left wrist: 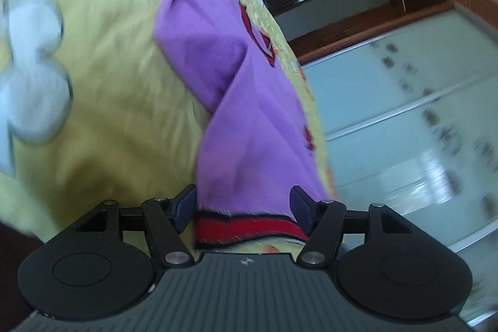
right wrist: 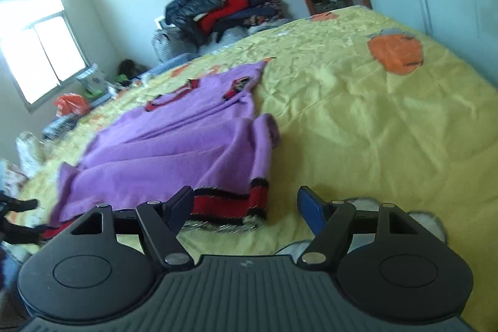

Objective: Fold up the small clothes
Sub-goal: 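Lift the hem with both tools and fold it toward the collar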

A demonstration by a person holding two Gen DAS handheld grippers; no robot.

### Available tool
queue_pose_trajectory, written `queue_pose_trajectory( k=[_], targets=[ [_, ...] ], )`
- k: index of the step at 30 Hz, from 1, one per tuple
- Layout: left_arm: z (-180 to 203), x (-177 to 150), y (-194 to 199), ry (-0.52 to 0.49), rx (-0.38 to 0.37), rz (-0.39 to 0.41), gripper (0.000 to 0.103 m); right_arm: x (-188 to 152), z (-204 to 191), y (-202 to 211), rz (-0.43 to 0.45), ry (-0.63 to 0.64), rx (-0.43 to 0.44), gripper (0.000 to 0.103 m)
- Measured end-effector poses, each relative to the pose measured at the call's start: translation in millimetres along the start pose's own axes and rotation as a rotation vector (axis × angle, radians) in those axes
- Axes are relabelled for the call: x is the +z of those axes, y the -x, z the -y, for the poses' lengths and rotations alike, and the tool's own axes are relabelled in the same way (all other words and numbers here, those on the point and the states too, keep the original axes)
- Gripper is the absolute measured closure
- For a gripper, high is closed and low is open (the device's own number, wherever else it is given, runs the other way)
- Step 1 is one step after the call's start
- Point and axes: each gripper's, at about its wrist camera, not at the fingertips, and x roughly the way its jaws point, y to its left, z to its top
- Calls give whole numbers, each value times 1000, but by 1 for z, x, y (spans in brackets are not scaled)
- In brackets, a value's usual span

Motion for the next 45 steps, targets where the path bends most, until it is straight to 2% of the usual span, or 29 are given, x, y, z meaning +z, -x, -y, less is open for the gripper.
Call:
queue_pose_trajectory(
  k=[4,6,10,15,17,18,19,20,21,23,25,28,33,37,40,45],
  targets=[
    [-12,-6,9,88,-48,-4,42,-1,2,4,4,-10,14,30],
    [-21,-8,8,136,-60,-9,55,-1,4,4,15,-14,18,30],
    [-33,-7,-3,175,-41,-35,98,1,3,-2,-14,12,2,30],
    [-34,-1,-15,176,-47,-37,99,9,6,-7,-39,-6,6,32],
    [-32,-1,-16,157,-39,-38,99,11,9,-11,-39,-20,-7,42],
    [-32,-1,-16,150,-36,-39,99,13,11,-13,-40,-31,-17,55],
    [-31,-1,-15,150,-33,-35,99,14,12,-16,-51,-35,-25,81],
    [-34,-2,-14,150,-32,-32,99,13,14,-21,-70,-45,-20,95],
    [-32,-3,-14,137,-26,-26,99,11,14,-23,-70,-54,-14,99],
    [-29,-4,-14,121,-12,-14,99,11,11,-22,-66,-46,-21,99],
    [-24,-5,-12,95,-5,4,99,11,18,-19,-64,-136,34,99],
    [-18,-9,-5,59,-53,26,100,8,26,-6,-36,-239,121,99],
    [2,-16,29,-29,-127,89,100,7,14,27,28,-299,222,99],
    [22,-23,57,-114,-169,124,100,9,0,53,71,-301,297,99],
    [38,-28,74,-165,-165,132,100,14,-15,73,95,-269,330,99],
    [55,-47,107,-197,-188,125,100,14,-37,102,110,-219,377,99]
  ],
)
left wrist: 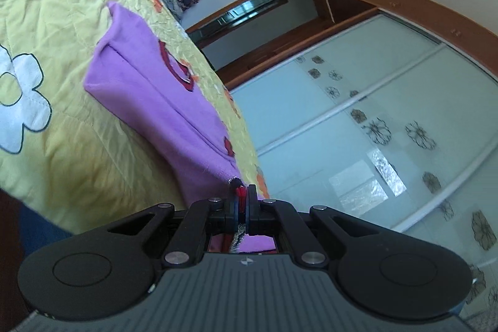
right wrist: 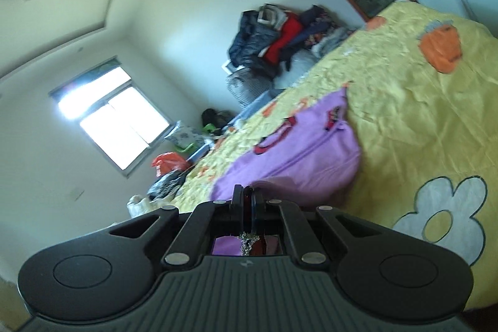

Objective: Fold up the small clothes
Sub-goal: 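Lift the hem with both tools and fold it toward the collar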

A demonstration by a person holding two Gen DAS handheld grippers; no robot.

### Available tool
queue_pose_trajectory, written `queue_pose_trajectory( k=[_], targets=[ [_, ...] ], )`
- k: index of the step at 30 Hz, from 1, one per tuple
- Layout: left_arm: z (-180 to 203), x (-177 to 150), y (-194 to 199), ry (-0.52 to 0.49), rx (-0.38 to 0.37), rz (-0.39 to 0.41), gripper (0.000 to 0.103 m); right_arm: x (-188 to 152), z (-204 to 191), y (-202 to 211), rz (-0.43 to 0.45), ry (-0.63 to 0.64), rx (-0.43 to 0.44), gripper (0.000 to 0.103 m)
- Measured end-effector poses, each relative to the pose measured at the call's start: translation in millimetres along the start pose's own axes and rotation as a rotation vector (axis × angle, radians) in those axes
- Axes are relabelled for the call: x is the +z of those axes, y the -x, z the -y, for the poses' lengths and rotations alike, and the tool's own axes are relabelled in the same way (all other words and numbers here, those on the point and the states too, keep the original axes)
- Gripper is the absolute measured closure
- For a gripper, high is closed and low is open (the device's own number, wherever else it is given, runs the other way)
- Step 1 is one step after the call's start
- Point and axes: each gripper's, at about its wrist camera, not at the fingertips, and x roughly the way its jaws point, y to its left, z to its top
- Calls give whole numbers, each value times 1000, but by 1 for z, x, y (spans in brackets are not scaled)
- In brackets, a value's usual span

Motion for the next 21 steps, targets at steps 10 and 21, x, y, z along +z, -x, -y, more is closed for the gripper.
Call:
queue_pose_trajectory(
  k=[10,21],
  targets=[
    [-33,-36,36,161,65,41,100,-35,23,8,-98,-85,-108,99],
    [-43,10,20,175,39,133,100,2,40,-25,-36,-122,-62,99]
  ],
)
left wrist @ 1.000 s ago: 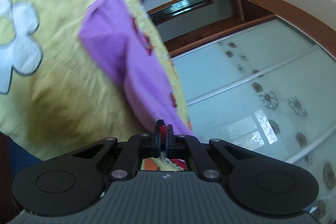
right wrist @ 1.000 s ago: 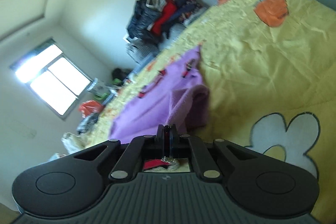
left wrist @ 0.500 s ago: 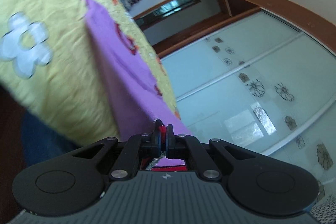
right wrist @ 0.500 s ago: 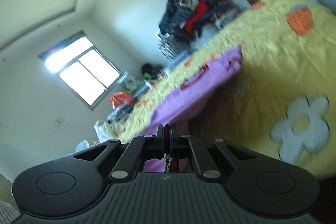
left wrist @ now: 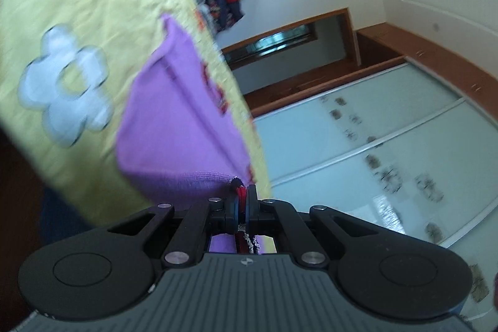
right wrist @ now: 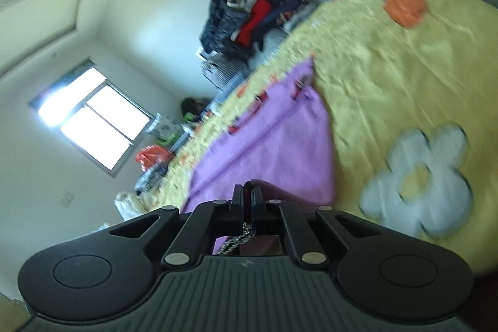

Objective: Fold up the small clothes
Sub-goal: 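Lift the hem with both tools and fold it toward the collar, then open both tools to release the folded hem onto the sweater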

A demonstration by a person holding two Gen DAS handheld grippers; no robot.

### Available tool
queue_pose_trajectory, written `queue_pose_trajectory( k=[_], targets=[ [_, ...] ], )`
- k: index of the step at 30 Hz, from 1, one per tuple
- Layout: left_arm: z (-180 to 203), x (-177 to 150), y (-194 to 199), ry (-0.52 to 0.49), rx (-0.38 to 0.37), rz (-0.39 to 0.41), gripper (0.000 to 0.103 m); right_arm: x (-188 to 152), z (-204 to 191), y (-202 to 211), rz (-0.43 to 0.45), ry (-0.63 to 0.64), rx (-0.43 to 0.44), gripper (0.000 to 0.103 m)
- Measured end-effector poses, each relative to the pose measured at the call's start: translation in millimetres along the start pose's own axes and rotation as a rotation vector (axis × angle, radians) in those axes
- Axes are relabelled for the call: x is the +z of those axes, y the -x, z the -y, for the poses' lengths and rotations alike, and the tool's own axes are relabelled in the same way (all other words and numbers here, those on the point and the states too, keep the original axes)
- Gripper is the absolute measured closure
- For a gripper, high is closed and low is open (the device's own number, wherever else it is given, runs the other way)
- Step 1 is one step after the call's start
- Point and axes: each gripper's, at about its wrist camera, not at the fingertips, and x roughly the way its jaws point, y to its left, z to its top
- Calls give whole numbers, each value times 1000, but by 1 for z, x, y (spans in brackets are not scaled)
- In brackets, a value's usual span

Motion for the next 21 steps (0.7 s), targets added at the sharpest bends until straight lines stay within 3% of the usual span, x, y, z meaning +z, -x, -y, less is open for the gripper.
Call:
queue_pose_trajectory(
  k=[4,8,15,21],
  targets=[
    [10,34,-32,-34,-13,49,100,42,1,-34,18,-15,36,99],
    [8,76,-71,-5,-21,104,100,87,12,-88,1,-43,8,99],
    [-13,150,-141,97,53,158,100,146,66,-193,-54,-205,-88,99],
    [-27,187,-188,105,142,151,100,174,90,-254,-97,-250,-139,99]
  ],
)
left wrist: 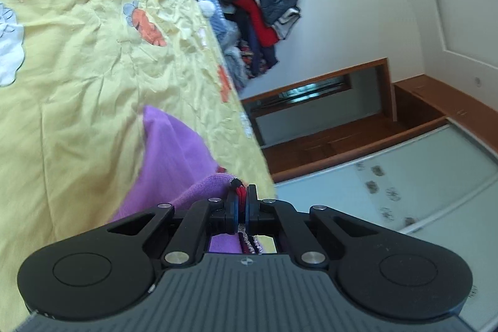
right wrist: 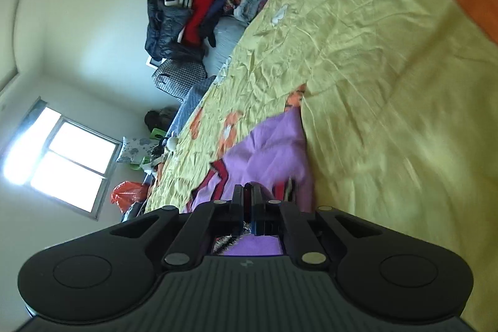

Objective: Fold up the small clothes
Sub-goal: 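Open both tools to release the folded hem onto the sweater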

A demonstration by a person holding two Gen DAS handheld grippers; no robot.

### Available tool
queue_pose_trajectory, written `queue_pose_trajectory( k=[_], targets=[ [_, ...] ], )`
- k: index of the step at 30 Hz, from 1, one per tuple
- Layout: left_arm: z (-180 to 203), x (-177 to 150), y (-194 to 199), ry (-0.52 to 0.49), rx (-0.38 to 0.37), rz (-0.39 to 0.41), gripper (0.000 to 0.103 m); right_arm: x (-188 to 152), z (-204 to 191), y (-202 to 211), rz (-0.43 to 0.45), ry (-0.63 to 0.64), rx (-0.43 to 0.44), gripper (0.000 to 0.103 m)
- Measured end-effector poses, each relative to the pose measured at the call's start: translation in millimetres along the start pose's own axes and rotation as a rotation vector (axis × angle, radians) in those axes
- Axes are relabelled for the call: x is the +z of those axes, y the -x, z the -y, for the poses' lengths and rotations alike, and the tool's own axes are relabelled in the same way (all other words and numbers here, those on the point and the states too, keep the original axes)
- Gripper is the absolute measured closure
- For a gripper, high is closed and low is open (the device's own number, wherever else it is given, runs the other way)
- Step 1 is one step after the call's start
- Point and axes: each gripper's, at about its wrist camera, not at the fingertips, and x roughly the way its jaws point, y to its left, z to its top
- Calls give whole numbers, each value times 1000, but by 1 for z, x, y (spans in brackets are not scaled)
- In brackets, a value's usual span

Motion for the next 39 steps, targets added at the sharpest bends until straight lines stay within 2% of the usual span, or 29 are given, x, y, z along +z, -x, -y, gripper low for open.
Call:
queue_pose_trajectory(
  k=[2,7,13,15,17,18,19,20,21,23,26,28,30,33,36,37,39],
  targets=[
    [-6,8,-14,13,12,-4,100,10,-1,-13,-17,1,3,99],
    [-13,26,-44,13,80,-17,100,32,4,-50,-46,-19,-57,99],
    [-32,34,-67,55,131,-19,100,43,13,-80,-67,-45,-87,99],
    [-39,36,-74,59,159,-17,100,46,12,-89,-85,-26,-82,99],
    [-46,38,-81,70,169,-34,99,48,11,-97,-107,5,-116,98],
    [-48,42,-86,70,190,-55,97,49,10,-96,-93,20,-136,95],
    [-48,46,-89,74,201,-73,91,51,9,-92,-82,31,-157,85],
    [-45,52,-89,68,202,-68,87,52,4,-84,-68,51,-161,80],
    [-37,59,-85,39,216,-48,79,53,-5,-71,-39,104,-171,71],
    [-9,71,-71,-74,261,-4,56,44,-33,-48,5,292,-194,68],
    [27,62,-51,-200,211,-5,41,14,-71,-32,-18,544,-192,68],
    [40,38,-52,-262,213,-62,41,-11,-91,-46,-75,707,-206,68],
    [45,9,-66,-329,247,-135,40,-34,-102,-68,-96,843,-247,67],
    [40,-26,-91,-443,385,-196,40,-53,-109,-112,-156,986,-331,67],
    [33,-32,-104,-503,410,-165,37,-63,-101,-140,-215,1066,-383,68],
    [31,-29,-107,-520,430,-151,37,-62,-98,-140,-188,1078,-402,68],
    [24,-19,-114,-522,449,-119,39,-53,-89,-134,-131,1074,-492,67]
  ],
)
